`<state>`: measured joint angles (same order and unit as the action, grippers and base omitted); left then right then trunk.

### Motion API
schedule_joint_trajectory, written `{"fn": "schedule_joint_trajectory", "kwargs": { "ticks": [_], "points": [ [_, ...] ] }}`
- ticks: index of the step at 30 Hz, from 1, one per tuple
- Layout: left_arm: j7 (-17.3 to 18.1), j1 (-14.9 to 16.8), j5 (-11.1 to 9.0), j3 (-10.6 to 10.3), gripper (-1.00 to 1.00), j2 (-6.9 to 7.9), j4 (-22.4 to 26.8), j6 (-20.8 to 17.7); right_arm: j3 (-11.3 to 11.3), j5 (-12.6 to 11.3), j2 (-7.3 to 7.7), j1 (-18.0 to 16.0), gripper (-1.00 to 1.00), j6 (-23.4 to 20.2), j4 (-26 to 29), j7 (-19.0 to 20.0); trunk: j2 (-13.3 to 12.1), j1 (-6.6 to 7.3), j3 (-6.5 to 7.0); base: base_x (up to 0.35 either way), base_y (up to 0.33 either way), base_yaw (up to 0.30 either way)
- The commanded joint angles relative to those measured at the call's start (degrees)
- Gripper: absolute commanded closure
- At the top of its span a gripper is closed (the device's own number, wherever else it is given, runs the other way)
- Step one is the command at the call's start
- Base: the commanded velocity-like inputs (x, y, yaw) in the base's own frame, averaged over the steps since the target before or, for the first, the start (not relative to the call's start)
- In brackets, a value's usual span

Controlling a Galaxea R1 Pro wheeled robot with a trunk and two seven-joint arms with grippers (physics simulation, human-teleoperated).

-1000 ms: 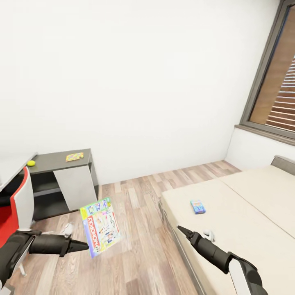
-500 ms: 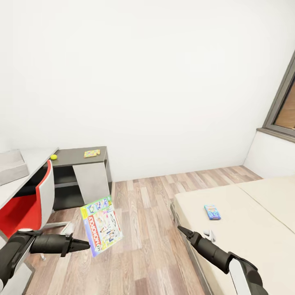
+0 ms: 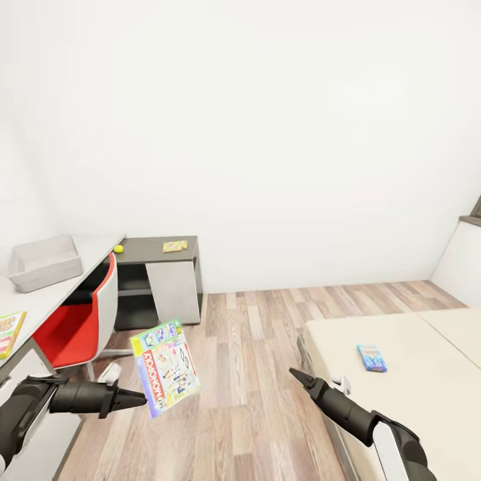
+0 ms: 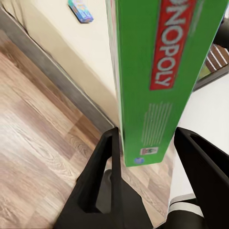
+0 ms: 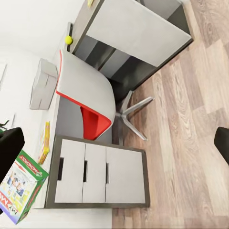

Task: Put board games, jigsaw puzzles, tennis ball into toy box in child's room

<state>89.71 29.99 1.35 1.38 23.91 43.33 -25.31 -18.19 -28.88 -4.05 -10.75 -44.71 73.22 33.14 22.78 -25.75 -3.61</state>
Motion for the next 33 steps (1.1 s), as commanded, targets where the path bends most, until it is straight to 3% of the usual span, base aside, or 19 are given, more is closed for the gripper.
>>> {"fn": "schedule_joint_trajectory", "kwargs": {
  "ticks": [1,16,33],
  "points": [
    [0.3,0.1,0.1,0.1,1.0,-0.01,0.0,-0.6,-0.2,0.0,-0.07,-0.1,-1.0,-0.4,0.0,0.2,0.1,-0.04,-0.13,0.0,0.0,0.236],
    [0.3,0.1,0.1,0.1,1.0,-0.13,0.0,-0.7,-0.2,0.0,-0.08,-0.1,-1.0,-0.3,0.0,0.2,0.1,-0.04,-0.13,0.111,0.049,0.222],
    [0.3,0.1,0.0,0.2,1.0,-0.18,0.0,-0.8,-0.2,0.1,-0.25,-0.1,-1.0,-0.1,0.1,0.2,0.1,-0.04,-0.13,0.066,0.001,0.075]
  ]
}}
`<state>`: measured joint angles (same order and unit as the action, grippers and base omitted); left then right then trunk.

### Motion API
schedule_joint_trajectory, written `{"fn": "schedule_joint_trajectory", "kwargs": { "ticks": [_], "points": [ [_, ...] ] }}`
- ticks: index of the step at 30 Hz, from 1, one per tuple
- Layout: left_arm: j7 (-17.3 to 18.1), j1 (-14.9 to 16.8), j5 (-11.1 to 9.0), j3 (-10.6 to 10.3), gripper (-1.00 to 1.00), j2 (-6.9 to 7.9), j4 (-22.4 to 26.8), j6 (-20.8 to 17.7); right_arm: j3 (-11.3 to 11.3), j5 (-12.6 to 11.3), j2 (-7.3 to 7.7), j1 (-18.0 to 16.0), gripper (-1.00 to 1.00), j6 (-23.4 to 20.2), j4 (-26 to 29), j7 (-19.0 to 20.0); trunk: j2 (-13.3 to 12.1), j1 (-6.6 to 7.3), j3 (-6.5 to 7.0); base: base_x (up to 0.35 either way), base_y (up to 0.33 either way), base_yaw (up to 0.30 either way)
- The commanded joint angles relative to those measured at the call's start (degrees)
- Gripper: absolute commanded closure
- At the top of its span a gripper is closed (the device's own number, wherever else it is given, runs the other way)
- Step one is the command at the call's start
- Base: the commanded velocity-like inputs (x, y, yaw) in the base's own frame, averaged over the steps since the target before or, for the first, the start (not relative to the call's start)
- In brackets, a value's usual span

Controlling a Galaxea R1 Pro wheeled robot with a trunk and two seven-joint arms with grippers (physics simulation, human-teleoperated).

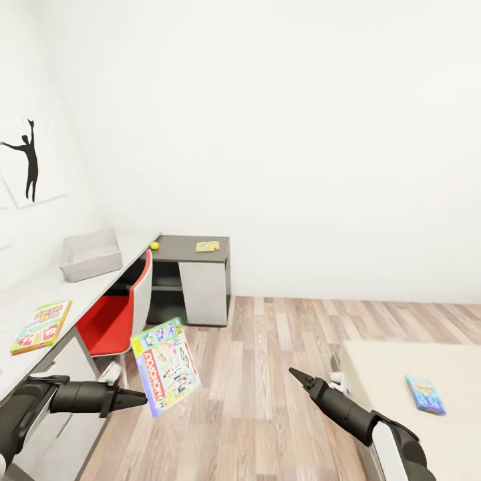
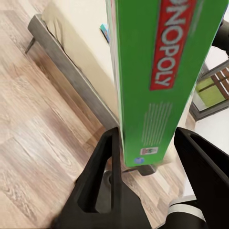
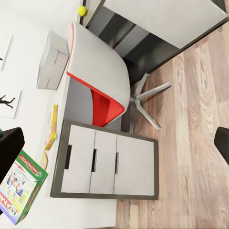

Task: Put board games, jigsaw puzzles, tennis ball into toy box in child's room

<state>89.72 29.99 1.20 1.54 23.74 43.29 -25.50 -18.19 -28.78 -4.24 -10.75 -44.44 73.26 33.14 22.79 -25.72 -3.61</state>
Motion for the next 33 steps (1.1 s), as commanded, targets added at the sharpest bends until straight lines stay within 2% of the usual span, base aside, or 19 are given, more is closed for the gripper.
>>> {"fn": "schedule_joint_trajectory", "kwargs": {
  "ticks": [1,8,20,25,33],
  "points": [
    [0.3,0.1,0.1,0.0,1.0,-0.04,0.0,-0.6,-0.2,0.0,-0.03,-0.1,-1.0,-0.4,0.0,0.2,0.1,-0.06,-0.13,0.286,0.0,0.251],
    [0.3,0.1,0.1,0.1,1.0,-0.08,0.0,-0.6,-0.2,-0.1,-0.03,-0.1,-1.0,-0.4,0.0,0.2,0.1,-0.06,-0.13,0.311,0.0,0.217],
    [0.3,0.1,0.2,0.1,1.0,-0.1,0.0,-0.5,0.0,0.0,-0.12,-0.1,-1.0,1.8,-0.6,0.1,0.1,-0.06,-0.13,0.323,-0.012,0.022],
    [0.3,0.1,0.2,0.1,1.0,-0.13,0.0,-0.5,4.1,0.1,0.26,-0.2,-1.0,2.1,-1.3,-1.4,0.1,-0.06,-0.13,0.324,-0.121,0.001],
    [0.3,0.1,0.2,0.1,1.0,-0.1,0.0,-0.5,5.2,0.1,0.28,-0.2,-1.0,2.1,-1.5,-4.0,0.1,-0.06,-0.13,0.321,-0.153,0.0]
  ]
}}
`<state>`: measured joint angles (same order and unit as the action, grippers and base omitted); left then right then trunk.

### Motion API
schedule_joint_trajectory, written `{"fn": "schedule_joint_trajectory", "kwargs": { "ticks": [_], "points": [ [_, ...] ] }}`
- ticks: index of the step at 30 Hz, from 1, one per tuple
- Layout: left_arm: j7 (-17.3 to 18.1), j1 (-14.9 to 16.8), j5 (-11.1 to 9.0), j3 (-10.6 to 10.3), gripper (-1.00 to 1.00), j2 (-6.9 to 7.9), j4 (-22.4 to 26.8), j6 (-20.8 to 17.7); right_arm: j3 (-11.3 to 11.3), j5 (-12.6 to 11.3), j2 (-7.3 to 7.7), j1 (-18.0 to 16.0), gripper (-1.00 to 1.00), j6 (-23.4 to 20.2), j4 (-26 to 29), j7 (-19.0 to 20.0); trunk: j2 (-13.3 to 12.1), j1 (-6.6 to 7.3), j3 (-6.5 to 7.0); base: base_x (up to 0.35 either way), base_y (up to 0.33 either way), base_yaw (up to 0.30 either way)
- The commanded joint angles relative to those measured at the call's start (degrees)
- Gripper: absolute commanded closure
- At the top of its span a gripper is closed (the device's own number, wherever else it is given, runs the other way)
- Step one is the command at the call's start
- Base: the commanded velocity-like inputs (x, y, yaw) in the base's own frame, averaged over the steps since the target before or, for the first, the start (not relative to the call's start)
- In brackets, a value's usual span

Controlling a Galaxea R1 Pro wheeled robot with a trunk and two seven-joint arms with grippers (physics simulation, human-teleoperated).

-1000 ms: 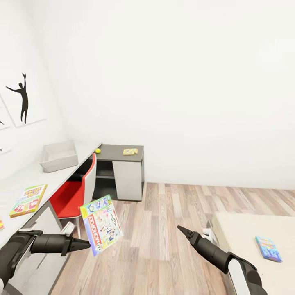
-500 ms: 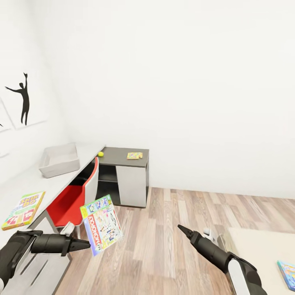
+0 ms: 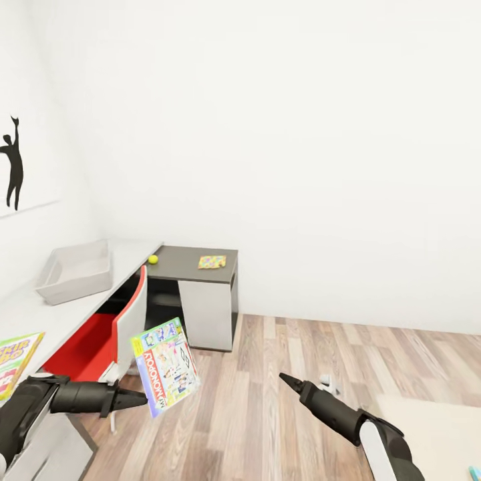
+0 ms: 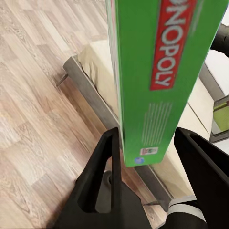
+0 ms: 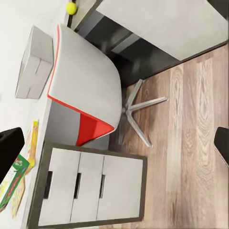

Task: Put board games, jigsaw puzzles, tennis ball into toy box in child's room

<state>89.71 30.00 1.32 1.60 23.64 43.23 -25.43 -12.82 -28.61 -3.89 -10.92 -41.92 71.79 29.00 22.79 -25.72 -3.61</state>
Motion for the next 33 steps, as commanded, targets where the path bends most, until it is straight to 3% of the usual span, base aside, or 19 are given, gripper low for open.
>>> {"fn": "schedule_joint_trajectory", "kwargs": {
  "ticks": [1,23,33],
  "points": [
    [0.3,0.1,0.1,0.1,1.0,0.0,0.0,-0.6,-0.2,-0.1,-0.06,-0.1,-1.0,-0.4,0.0,0.1,0.1,-0.07,-0.13,0.318,-0.161,0.0],
    [0.3,0.1,0.2,0.1,1.0,0.0,0.0,-0.7,-0.3,-0.1,-0.06,-0.1,-1.0,-0.4,0.0,-0.1,0.1,-0.07,-0.13,0.304,-0.163,0.0],
    [0.3,0.1,0.2,0.1,1.0,0.0,0.0,-0.7,-0.3,-0.3,-0.09,-0.1,-1.0,-0.3,0.0,-0.1,0.1,-0.07,-0.13,0.282,-0.037,0.0]
  ]
}}
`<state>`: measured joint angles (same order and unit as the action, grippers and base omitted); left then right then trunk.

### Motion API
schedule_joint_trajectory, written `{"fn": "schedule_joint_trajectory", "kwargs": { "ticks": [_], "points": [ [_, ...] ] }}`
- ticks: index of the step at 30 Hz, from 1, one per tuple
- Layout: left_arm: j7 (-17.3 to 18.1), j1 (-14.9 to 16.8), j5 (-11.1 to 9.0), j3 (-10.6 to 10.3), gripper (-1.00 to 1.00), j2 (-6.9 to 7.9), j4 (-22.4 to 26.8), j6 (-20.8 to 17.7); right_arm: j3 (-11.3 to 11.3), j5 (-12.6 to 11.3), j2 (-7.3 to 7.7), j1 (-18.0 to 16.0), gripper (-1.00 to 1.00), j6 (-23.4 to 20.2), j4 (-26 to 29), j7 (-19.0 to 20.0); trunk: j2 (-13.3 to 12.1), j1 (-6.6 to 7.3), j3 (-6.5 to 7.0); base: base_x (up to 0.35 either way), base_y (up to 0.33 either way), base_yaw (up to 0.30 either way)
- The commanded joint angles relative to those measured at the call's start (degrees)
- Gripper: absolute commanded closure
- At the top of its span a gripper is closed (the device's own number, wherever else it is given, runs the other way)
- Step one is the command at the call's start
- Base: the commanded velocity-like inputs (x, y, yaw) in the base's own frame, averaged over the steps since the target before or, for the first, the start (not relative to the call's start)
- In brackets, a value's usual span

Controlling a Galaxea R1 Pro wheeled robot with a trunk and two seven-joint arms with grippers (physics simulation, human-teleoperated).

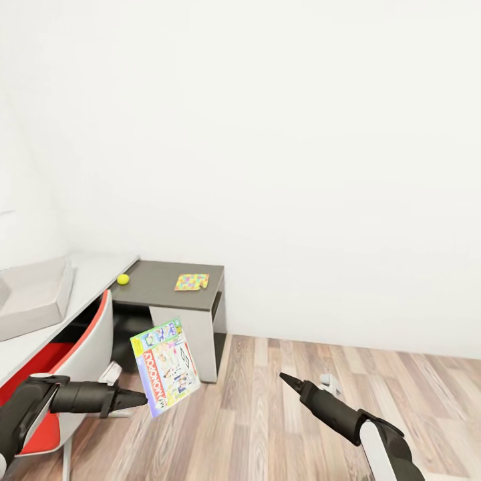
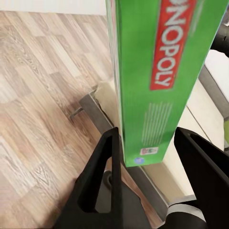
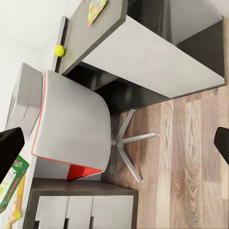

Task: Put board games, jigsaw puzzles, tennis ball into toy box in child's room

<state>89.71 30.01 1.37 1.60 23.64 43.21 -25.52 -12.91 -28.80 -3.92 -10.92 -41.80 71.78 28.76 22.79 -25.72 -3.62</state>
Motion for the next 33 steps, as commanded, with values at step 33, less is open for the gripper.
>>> {"fn": "schedule_joint_trajectory", "kwargs": {
  "ticks": [33],
  "points": [
    [0.3,0.1,0.1,0.1,1.0,0.0,0.0,-0.7,-0.2,0.1,-0.21,-0.1,-1.0,-0.4,0.0,0.1,0.1,-0.07,-0.13,0.267,0.0,0.002]
  ]
}}
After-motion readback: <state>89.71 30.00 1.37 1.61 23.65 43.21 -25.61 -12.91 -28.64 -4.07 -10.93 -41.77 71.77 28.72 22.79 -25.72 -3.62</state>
